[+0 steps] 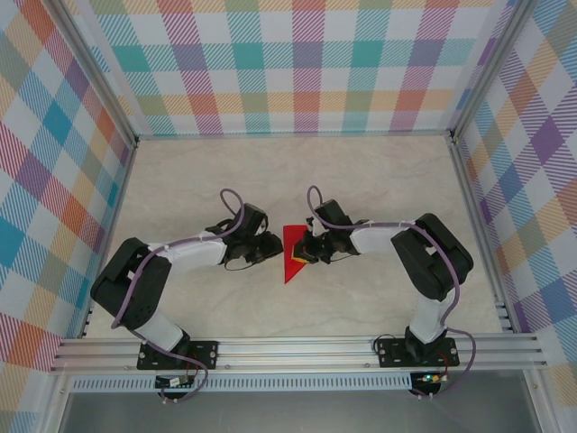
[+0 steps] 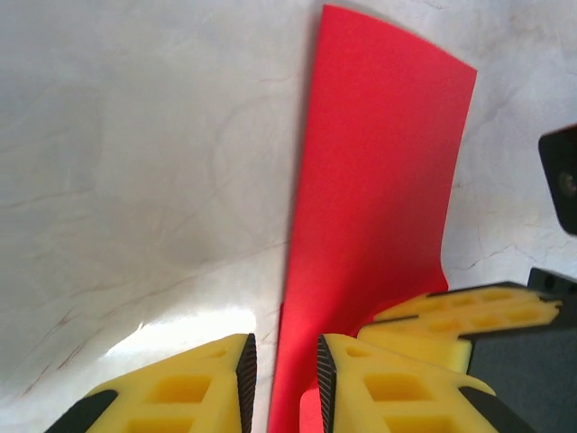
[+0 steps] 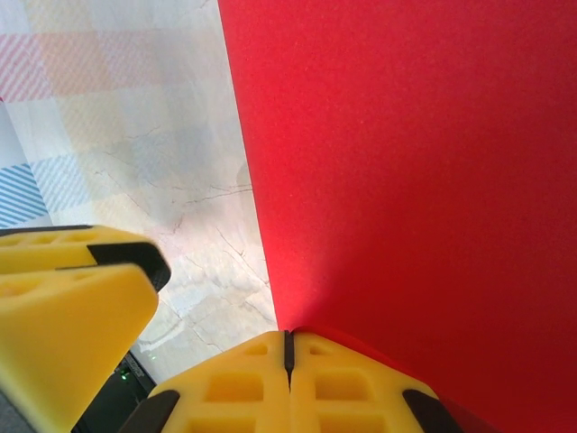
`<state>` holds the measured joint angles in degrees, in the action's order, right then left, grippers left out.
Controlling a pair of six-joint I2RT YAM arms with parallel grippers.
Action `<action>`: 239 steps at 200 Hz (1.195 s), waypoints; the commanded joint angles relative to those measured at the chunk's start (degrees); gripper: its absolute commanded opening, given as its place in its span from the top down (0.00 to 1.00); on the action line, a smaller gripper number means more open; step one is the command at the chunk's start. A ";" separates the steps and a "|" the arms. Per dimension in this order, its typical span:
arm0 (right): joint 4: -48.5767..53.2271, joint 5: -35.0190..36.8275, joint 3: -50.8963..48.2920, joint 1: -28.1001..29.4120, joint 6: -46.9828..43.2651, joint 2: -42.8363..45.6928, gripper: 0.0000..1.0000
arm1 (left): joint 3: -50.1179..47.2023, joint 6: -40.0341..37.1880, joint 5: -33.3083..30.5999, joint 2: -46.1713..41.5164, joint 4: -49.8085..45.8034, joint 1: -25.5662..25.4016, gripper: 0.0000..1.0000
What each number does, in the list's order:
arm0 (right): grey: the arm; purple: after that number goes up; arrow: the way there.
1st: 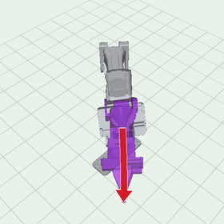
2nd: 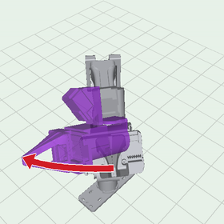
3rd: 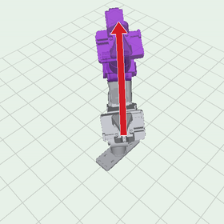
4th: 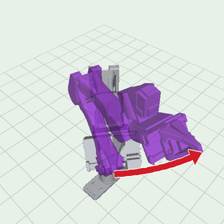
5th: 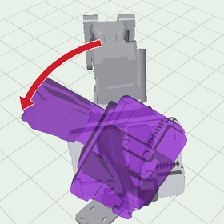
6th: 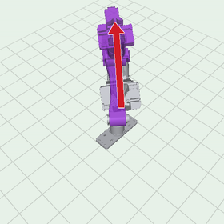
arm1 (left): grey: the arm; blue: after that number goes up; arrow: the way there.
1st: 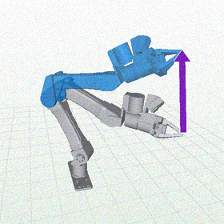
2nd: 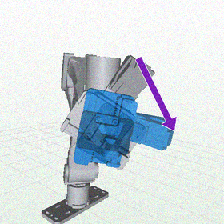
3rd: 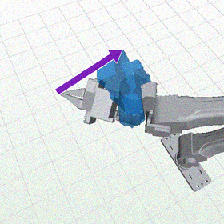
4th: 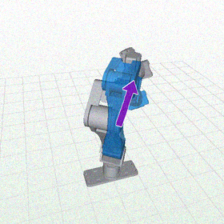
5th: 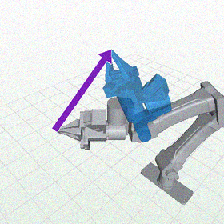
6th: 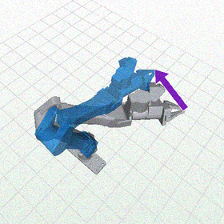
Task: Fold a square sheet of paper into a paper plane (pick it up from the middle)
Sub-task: Third fold the triangle at the center of the table.
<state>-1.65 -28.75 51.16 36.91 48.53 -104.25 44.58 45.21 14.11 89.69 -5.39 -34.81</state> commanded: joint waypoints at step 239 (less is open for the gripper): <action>4.13 -1.64 5.09 0.45 -5.95 -3.67 1.00 | -7.37 3.31 11.12 -2.16 11.81 -6.21 0.79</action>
<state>2.66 -30.48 54.76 37.01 43.03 -107.22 36.16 48.62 24.60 86.50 6.20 -40.01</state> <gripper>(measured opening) 0.043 0.212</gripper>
